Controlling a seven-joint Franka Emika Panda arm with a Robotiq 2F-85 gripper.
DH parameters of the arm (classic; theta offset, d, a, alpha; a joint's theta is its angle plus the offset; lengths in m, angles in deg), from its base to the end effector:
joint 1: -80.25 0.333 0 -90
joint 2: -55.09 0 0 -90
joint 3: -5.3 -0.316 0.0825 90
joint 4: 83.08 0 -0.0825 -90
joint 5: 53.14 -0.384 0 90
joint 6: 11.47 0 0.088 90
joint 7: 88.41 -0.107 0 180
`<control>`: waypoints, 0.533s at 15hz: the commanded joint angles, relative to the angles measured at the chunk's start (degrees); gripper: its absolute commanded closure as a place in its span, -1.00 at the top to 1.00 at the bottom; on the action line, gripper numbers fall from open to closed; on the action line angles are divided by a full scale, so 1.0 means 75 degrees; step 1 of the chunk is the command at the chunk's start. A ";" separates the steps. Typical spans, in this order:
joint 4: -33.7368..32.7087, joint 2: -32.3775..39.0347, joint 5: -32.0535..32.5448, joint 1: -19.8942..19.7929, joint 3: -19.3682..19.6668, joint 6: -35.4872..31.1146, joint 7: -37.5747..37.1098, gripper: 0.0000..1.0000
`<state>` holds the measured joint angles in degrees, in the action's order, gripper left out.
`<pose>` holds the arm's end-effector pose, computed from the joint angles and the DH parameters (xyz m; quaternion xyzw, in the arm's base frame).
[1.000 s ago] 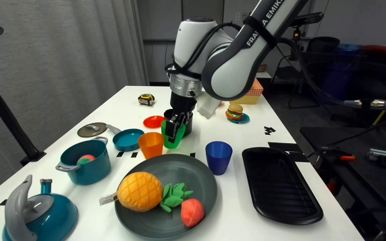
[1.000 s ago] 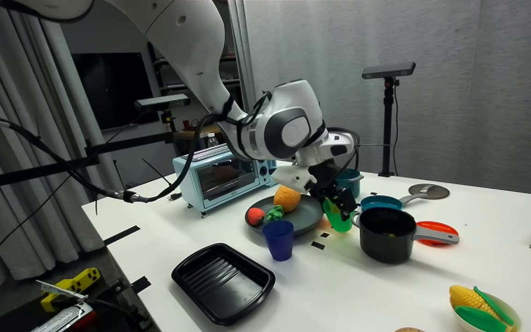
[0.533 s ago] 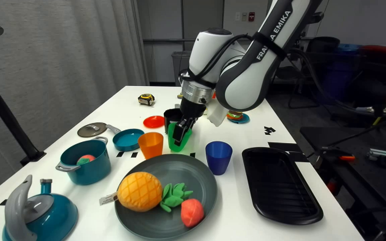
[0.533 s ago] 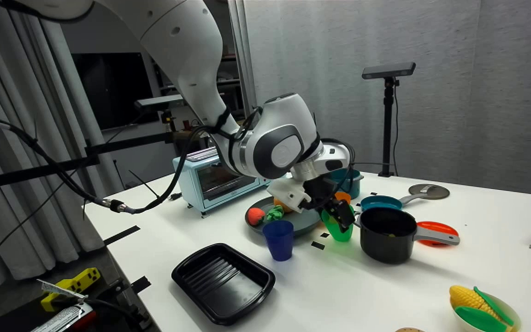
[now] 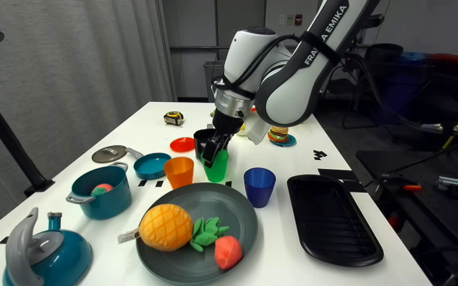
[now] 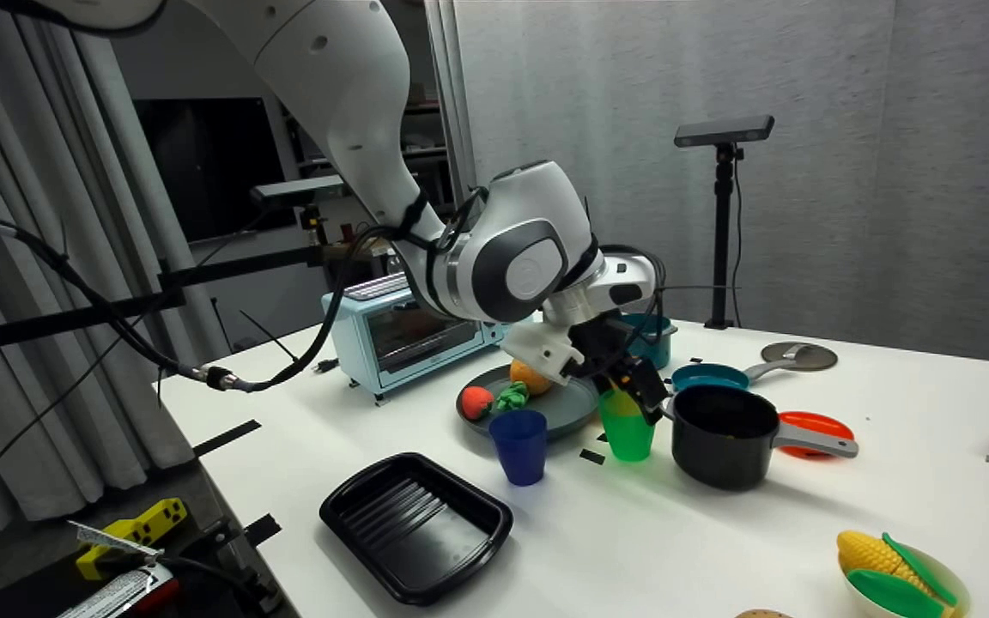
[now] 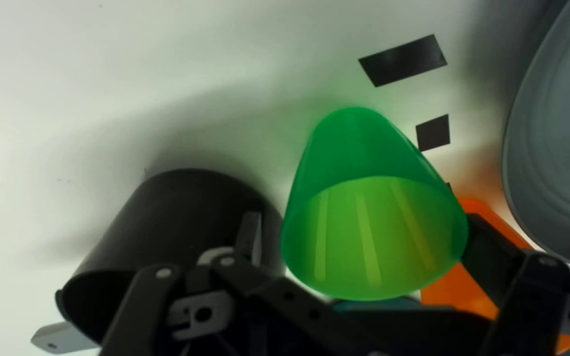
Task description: Pick the green cup and pour the potato fries into the black pot
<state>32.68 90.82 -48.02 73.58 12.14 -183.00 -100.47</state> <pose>0.6117 -0.1374 0.1748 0.9706 -0.1594 0.1738 0.0487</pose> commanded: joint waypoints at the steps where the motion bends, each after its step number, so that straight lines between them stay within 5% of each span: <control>1: 0.0115 -0.0299 -0.0204 0.0267 0.0242 -0.0009 0.0313 1.00; 8: 0.0528 -0.1167 -0.0175 0.0290 0.0259 0.0094 0.0506 1.00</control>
<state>33.02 86.83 -48.02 75.16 13.55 -182.93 -99.33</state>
